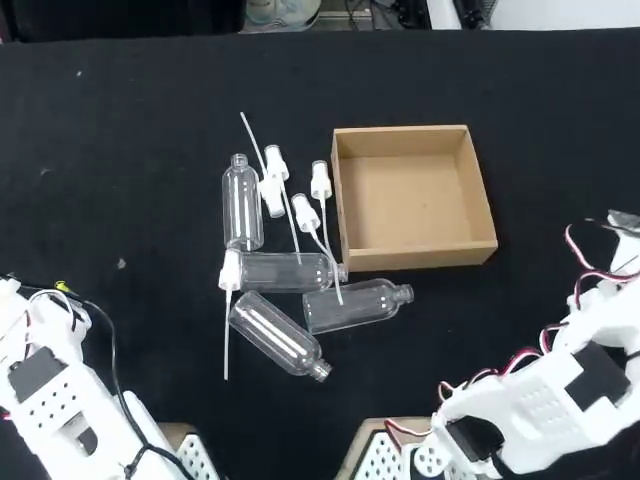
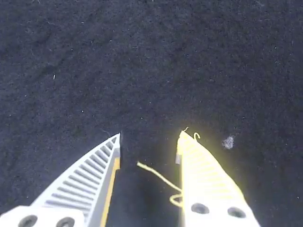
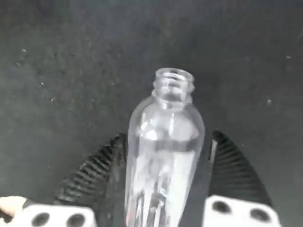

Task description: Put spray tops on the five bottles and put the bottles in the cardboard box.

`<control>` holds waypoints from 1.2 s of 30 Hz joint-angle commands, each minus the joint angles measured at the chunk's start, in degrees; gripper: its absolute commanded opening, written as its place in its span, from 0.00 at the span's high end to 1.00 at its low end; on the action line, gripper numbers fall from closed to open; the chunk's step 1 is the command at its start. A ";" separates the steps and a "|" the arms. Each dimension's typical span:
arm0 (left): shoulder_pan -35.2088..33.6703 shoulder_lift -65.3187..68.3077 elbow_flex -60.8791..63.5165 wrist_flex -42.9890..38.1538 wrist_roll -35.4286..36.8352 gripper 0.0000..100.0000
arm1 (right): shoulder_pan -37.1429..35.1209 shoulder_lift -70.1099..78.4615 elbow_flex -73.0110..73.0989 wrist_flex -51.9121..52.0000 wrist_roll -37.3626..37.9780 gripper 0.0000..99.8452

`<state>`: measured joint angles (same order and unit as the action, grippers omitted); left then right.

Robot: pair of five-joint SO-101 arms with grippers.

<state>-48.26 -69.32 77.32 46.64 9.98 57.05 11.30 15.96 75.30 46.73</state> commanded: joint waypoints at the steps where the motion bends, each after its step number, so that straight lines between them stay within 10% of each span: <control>1: 0.66 0.00 -2.59 0.35 0.26 0.81 | -1.23 -0.31 2.42 -2.64 0.70 0.76; 9: 3.91 0.00 -2.15 0.26 0.18 0.81 | -1.05 -0.40 4.09 -4.48 0.26 0.99; 23: 15.16 0.00 -2.24 -0.09 -3.96 0.81 | -14.07 -12.70 -10.59 7.47 -13.71 0.99; 36: 39.16 11.96 -25.19 13.80 -13.98 0.81 | -18.37 -51.91 18.95 -16.53 -25.58 0.99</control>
<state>-15.12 -65.27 64.22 55.25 -3.21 40.00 -31.25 31.52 61.58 22.81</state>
